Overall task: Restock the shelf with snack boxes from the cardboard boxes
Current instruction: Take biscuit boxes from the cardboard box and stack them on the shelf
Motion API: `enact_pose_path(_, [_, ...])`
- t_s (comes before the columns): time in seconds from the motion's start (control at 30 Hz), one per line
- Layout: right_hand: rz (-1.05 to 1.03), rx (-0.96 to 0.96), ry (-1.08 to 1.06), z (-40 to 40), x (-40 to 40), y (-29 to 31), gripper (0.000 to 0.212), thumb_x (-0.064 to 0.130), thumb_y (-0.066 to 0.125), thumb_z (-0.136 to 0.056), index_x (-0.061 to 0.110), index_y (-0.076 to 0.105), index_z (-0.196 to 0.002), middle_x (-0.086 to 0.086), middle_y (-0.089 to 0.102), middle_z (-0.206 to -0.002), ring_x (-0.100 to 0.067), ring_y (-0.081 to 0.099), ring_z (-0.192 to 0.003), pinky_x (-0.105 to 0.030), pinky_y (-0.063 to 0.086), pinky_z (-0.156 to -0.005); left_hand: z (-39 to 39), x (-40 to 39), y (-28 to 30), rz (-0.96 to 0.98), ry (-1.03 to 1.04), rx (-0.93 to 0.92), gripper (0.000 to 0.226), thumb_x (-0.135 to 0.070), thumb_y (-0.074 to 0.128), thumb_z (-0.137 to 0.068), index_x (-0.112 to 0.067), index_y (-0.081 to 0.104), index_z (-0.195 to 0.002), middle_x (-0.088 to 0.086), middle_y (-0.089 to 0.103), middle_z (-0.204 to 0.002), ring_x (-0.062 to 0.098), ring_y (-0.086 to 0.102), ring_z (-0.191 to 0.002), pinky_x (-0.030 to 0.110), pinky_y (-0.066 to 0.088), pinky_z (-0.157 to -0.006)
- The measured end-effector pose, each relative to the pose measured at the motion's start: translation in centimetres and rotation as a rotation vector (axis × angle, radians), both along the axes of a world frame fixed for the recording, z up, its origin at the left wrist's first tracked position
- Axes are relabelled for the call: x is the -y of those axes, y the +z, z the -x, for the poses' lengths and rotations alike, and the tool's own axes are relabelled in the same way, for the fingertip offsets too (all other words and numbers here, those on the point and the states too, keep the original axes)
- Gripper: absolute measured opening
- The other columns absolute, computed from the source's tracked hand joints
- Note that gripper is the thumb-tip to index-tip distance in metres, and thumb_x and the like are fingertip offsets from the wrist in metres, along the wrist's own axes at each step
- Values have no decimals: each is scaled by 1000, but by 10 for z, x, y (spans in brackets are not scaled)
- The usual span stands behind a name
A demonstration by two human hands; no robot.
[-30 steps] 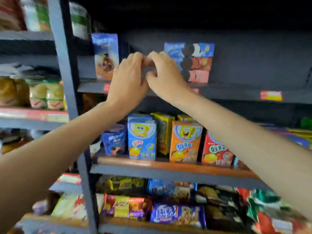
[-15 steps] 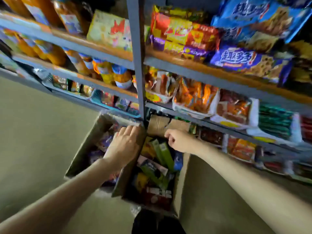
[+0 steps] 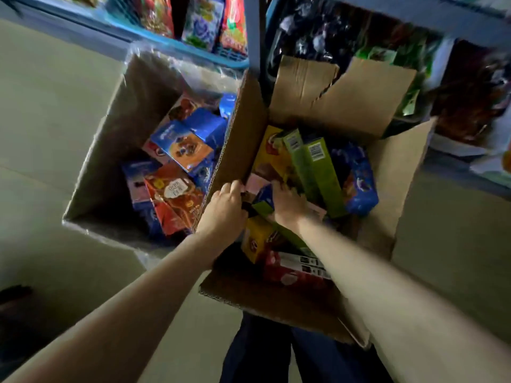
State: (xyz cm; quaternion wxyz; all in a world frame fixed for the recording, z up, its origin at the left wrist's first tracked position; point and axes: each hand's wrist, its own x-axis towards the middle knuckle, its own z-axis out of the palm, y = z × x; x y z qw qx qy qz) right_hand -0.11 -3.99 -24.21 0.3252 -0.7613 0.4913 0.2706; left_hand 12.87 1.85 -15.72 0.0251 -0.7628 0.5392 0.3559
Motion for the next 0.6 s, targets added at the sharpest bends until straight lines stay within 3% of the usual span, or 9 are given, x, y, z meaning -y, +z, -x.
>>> enact_pose_path(0.1, [-42, 97, -6, 5, 3, 15, 79, 28, 69, -84, 14, 21, -145, -13, 39, -137, -36, 48, -121, -46, 47, -93, -1, -3, -1, -45, 41, -91, 49, -2, 49, -82, -9, 40, -129, 12, 47, -124, 34, 52, -110, 44, 41, -94])
enact_pose_path(0.23, [-140, 249, -140, 26, 35, 109, 77, 28, 80, -72, 15, 35, -134, -14, 45, -127, -33, 50, -115, -35, 44, -84, 1, 19, 54, -156, -15, -178, 66, -11, 62, -80, -11, 30, -139, 13, 41, -133, 33, 50, -116, 37, 41, -94])
enact_pose_path(0.4, [-76, 272, -253, 31, 107, 301, 69, 39, 79, -70, 14, 44, -123, -3, 54, -111, -22, 51, -101, -31, 41, -77, 5, 84, 200, -175, -99, -343, 60, -19, 67, -83, -6, 38, -134, 11, 44, -135, 26, 45, -122, 24, 36, -89])
enact_pose_path(0.47, [-1, 229, -181, 24, 130, 388, 72, 44, 73, -76, 15, 39, -131, -3, 48, -121, -21, 48, -106, -31, 40, -80, 4, 108, 277, -172, -141, -406, 63, -27, 70, -80, -14, 39, -133, 7, 46, -131, 23, 46, -120, 26, 37, -94])
enact_pose_path(0.53, [107, 224, -92, 15, 147, 476, 71, 45, 69, -79, 12, 39, -133, -5, 47, -132, -24, 48, -116, -32, 42, -88, 3, 125, 358, -94, -159, -483, 77, -48, 73, -63, -22, 41, -128, -1, 48, -123, 21, 50, -118, 28, 41, -92])
enact_pose_path(0.6, [225, 231, -21, 8, 156, 564, 64, 44, 69, -79, 7, 45, -126, -9, 51, -128, -27, 51, -113, -32, 46, -83, -2, 139, 430, 13, -165, -544, 74, -55, 72, -51, -38, 43, -117, -2, 51, -127, 20, 52, -119, 35, 46, -95])
